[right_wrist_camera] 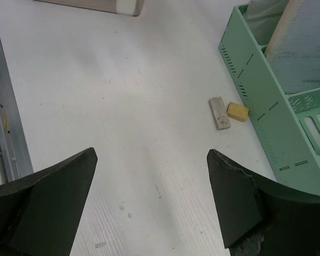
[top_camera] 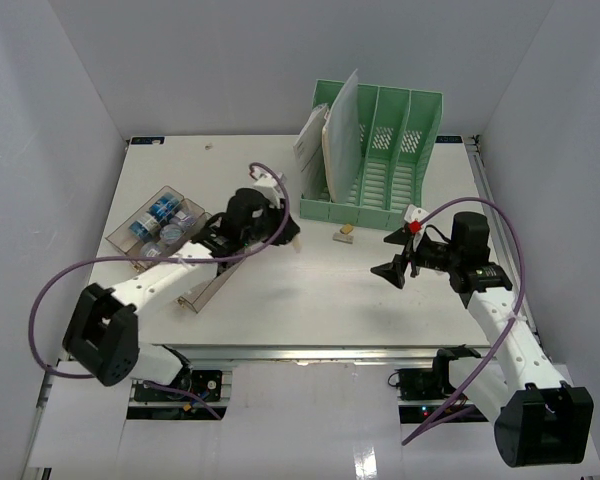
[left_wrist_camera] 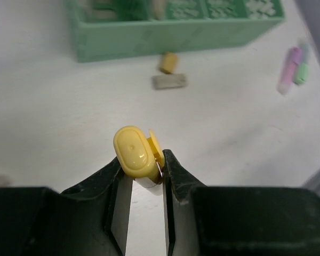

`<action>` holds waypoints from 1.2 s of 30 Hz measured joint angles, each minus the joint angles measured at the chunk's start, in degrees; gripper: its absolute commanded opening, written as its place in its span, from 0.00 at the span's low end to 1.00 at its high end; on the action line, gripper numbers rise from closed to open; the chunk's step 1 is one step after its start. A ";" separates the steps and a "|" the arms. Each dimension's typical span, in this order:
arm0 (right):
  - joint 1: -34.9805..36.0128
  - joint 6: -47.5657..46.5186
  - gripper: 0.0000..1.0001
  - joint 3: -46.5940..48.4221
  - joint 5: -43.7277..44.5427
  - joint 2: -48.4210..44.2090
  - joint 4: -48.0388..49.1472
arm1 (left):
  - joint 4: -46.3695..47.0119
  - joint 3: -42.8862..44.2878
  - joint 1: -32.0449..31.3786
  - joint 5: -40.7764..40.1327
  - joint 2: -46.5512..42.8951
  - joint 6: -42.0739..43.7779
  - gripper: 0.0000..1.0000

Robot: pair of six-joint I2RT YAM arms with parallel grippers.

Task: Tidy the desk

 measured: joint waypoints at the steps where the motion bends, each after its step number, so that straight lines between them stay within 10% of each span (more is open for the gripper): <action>1: -0.16 -0.39 0.90 0.02 0.01 0.02 -0.43 | -3.36 0.81 1.62 -2.29 -2.13 1.55 0.05; 11: -1.10 -1.63 0.90 0.08 0.30 0.68 -1.97 | -21.04 7.44 13.26 -19.84 -6.34 14.44 0.06; 23: -3.80 -1.62 0.90 0.08 -0.26 0.92 -2.42 | -18.16 4.88 21.72 -28.94 5.73 22.24 0.10; 31: -4.72 -1.62 0.90 0.08 -1.23 1.72 -3.12 | -16.33 2.95 21.73 -29.83 6.94 23.33 0.67; 36: -5.89 -1.71 0.90 0.10 -2.82 2.58 -3.53 | -15.57 1.87 21.73 -29.79 7.17 23.08 0.79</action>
